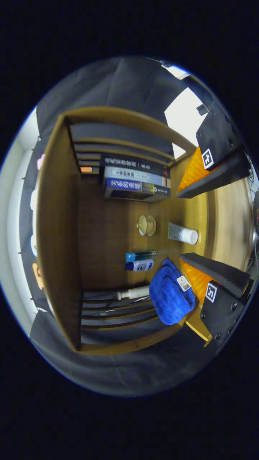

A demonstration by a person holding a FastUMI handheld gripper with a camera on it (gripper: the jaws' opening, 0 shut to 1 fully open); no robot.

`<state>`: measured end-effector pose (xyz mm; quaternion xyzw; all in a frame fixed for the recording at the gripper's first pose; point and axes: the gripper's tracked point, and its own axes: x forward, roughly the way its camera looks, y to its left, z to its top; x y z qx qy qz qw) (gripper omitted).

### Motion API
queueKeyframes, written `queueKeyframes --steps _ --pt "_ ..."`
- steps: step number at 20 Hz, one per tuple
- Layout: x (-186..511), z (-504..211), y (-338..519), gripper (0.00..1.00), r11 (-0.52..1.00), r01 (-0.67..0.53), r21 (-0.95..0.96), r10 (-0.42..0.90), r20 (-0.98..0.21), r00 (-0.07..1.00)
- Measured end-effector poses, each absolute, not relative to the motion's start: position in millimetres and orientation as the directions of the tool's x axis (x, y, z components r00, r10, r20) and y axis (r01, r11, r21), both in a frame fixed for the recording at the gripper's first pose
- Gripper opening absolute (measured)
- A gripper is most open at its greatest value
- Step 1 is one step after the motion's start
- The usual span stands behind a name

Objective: Pull open the drawer, take out the items inside it, and place them on the countertop above the cabinet.

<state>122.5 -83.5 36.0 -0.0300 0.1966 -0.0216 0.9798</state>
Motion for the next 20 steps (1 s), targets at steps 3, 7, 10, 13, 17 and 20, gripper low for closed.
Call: queueKeyframes --steps 3,7,10,13,17,20 --pt "79.5 34.4 -75.6 0.98 0.999 0.03 -0.04 -0.041 -0.338 0.94" --pt "32.8 14.3 -56.4 0.98 1.0 0.019 0.002 -0.017 -0.307 0.952" --pt "8.6 -6.4 -39.5 0.98 0.999 0.016 -0.034 -0.024 -0.254 0.967" --pt "-10.5 -50.2 -24.7 0.98 0.999 0.023 -0.049 -0.038 -0.316 0.948" --pt "-16.7 -86.5 -9.4 0.98 0.997 0.064 0.03 -0.05 -0.342 0.938" --pt "-15.0 -94.8 -11.0 0.99 0.995 0.092 0.044 -0.072 -0.33 0.941"
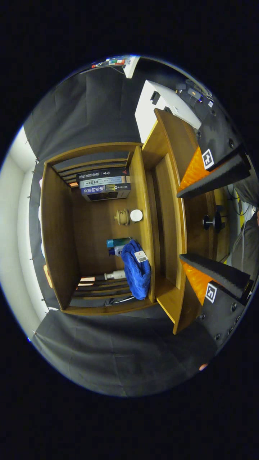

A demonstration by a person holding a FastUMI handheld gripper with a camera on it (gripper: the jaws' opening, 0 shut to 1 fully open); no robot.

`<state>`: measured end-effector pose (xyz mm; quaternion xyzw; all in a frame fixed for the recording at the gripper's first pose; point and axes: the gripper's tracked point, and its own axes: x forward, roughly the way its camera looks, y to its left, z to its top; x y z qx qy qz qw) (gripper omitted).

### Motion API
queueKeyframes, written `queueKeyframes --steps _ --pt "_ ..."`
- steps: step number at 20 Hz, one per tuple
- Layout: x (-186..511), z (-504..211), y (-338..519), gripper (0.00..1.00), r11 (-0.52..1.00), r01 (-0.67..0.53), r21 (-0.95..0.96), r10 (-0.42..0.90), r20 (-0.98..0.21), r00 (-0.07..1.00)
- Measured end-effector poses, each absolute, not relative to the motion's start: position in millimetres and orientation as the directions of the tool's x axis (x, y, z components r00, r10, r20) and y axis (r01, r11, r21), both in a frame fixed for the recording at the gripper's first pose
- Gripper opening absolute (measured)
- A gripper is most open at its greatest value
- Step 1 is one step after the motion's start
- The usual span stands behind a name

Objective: Pull open the drawer, take out the items inside it, and place them on the countertop above the cabinet.

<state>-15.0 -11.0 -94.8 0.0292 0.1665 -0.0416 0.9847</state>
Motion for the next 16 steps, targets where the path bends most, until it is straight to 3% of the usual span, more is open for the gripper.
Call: queueKeyframes --steps 6,16 --pt "-13.2 -90.7 -35.4 0.99 0.988 0.147 -0.047 -0.154 -0.261 0.953" --pt "-12.0 -140.0 2.2 0.99 0.996 0.09 0.007 -0.082 -0.342 0.936"
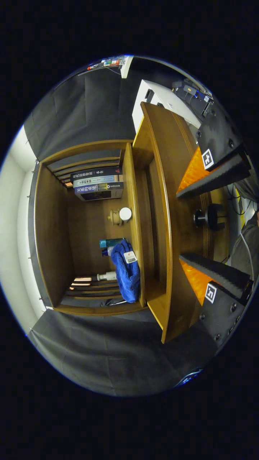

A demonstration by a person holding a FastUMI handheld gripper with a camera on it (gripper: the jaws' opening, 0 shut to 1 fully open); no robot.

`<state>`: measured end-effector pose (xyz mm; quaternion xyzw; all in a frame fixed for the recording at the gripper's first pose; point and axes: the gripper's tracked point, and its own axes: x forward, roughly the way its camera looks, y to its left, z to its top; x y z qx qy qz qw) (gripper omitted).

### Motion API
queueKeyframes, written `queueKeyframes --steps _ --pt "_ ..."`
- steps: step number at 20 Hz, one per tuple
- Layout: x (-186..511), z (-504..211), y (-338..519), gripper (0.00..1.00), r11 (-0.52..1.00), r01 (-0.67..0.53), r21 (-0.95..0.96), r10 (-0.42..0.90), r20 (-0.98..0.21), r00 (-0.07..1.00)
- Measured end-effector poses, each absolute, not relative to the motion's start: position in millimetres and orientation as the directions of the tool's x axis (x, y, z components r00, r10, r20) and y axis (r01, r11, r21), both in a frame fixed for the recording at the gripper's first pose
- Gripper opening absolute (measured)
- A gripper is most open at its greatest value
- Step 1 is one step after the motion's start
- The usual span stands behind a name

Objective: Pull open the drawer, take out the items inside it, and place them on the countertop above the cabinet.

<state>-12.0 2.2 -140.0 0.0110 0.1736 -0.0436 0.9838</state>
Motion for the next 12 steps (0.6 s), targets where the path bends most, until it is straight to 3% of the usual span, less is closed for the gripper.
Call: queueKeyframes --steps 12 --pt "-0.8 -144.4 -6.2 0.99 0.995 0.099 -0.013 -0.098 -0.33 0.939"
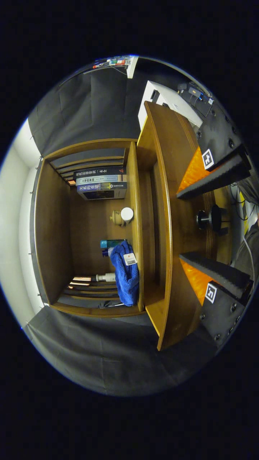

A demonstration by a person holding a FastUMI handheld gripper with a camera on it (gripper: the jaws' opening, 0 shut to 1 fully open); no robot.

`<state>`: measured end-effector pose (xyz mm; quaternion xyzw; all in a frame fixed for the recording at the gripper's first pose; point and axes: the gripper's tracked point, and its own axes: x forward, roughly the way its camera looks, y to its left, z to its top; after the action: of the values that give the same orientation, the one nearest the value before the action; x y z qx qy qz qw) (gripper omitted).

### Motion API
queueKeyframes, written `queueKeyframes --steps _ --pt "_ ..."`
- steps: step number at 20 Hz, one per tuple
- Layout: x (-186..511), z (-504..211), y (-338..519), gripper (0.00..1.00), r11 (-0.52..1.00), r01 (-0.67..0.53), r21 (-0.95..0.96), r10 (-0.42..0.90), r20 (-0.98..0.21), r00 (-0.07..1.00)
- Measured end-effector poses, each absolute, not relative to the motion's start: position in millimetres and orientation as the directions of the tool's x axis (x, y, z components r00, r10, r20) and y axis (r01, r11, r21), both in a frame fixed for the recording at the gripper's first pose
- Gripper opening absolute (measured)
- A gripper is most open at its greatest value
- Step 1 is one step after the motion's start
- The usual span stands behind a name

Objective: Pull open the drawer, take out the items inside it, and place them on the countertop above the cabinet.

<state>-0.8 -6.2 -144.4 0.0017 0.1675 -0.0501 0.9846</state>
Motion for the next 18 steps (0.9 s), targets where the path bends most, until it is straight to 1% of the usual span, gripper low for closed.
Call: queueKeyframes --steps 9,18 --pt "28.8 -143.7 -11.5 0.99 0.996 0.089 -0.028 -0.093 -0.324 0.941" --pt "92.0 -152.9 -17.5 0.99 0.995 0.093 -0.031 -0.098 -0.332 0.938"
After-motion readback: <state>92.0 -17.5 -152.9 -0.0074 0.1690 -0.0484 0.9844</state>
